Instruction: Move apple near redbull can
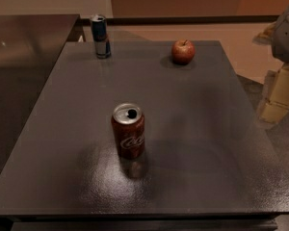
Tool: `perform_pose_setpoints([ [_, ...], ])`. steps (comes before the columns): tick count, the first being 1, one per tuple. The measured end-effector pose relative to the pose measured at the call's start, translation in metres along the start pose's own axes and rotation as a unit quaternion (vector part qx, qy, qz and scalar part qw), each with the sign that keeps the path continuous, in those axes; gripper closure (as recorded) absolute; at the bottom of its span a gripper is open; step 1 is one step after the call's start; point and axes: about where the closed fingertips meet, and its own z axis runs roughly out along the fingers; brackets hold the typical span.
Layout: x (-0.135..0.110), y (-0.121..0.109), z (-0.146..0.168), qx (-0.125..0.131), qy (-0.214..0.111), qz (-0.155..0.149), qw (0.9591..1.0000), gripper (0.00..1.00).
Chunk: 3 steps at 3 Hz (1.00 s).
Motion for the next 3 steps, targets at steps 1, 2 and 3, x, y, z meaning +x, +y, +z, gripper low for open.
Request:
perform_pose_setpoints([
  [1,-0.002,-0.002,-0.001,0.007,0.003,-0.001,1.0,0.0],
  [2,-0.008,-0.024,0.01,0.027,-0.005,0.024,0.9993,0.0],
  [3,-0.024,-0.065,0.033,0.049,-0.033,0.06,0.9964,0.0],
])
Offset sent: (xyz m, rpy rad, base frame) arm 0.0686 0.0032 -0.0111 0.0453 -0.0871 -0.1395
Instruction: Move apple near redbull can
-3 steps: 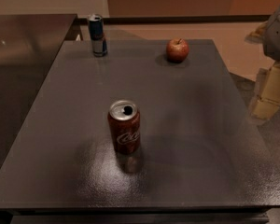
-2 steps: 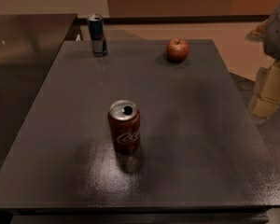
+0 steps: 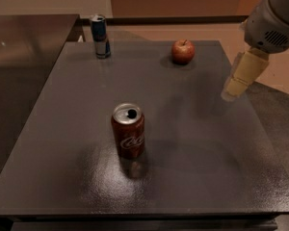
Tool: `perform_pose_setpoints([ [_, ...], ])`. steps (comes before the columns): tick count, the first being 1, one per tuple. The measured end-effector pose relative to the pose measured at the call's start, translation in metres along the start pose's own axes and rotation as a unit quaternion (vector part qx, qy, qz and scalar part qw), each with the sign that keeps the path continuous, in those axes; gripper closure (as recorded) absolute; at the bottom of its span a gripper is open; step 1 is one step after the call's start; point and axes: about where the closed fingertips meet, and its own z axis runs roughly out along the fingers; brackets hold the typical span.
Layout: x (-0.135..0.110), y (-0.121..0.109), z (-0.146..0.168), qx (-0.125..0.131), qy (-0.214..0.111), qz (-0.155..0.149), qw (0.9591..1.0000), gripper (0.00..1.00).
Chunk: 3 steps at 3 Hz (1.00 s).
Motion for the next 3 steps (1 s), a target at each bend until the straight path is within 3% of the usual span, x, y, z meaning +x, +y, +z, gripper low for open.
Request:
perform_pose_setpoints([
  [2,-0.035,-0.078,0.062,0.026,-0.064,0.067,0.9954,0.0],
  [3,-0.047,-0.101,0.096,0.019,-0.087,0.106,0.9904,0.0],
])
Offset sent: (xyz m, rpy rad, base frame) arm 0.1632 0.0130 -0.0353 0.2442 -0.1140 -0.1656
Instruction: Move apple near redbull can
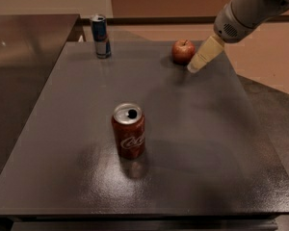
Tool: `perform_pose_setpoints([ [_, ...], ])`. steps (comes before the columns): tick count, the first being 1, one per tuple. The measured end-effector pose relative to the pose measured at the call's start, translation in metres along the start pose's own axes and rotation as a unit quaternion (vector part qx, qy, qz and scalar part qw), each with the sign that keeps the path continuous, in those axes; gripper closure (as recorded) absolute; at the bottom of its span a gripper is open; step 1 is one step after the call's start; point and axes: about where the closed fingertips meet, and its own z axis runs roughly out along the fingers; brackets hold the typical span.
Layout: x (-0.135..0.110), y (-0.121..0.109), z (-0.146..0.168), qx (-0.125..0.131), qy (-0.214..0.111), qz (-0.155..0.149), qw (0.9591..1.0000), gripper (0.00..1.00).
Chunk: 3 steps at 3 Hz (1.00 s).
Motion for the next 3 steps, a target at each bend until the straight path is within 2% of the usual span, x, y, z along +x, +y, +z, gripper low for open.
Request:
perform_pose_setpoints([
  [1,-0.014,-0.012,0.036,-0.005,-0.017,0.034,0.9993,0.0],
  [2,-0.016,-0.025,0.058,0.008,-0.028,0.072,0.997,0.0],
  [3,-0.016,-0.038,0.077,0.01,-0.038,0.108,0.9934,0.0],
])
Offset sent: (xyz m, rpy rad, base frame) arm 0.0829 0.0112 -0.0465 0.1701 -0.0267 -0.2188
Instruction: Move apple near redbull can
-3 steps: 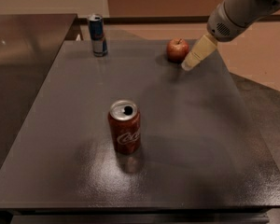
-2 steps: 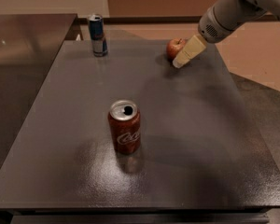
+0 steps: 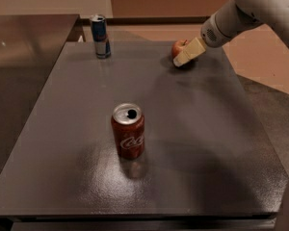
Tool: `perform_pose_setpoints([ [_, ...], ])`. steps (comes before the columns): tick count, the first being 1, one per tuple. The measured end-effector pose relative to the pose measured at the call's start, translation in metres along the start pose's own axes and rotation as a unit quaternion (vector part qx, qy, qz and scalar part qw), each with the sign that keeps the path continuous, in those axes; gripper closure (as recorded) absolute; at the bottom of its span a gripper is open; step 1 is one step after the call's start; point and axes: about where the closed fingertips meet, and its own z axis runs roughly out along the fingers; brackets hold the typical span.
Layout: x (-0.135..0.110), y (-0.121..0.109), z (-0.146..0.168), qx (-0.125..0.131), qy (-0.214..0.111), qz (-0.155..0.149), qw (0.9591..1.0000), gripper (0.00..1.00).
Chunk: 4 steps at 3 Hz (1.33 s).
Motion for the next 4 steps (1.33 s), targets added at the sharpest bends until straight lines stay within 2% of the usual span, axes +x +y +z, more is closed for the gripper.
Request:
perform_pose_setpoints([
  [2,-0.016,0.005,0.031,-0.02,-0.004,0.005,0.9998,0.0],
  [3,-0.016,0.01,0.036,-0.023,0.002,0.008,0.9997,0.18],
  [4,-0.013,0.013,0.034,-0.026,0.003,0.006,0.9996,0.41],
])
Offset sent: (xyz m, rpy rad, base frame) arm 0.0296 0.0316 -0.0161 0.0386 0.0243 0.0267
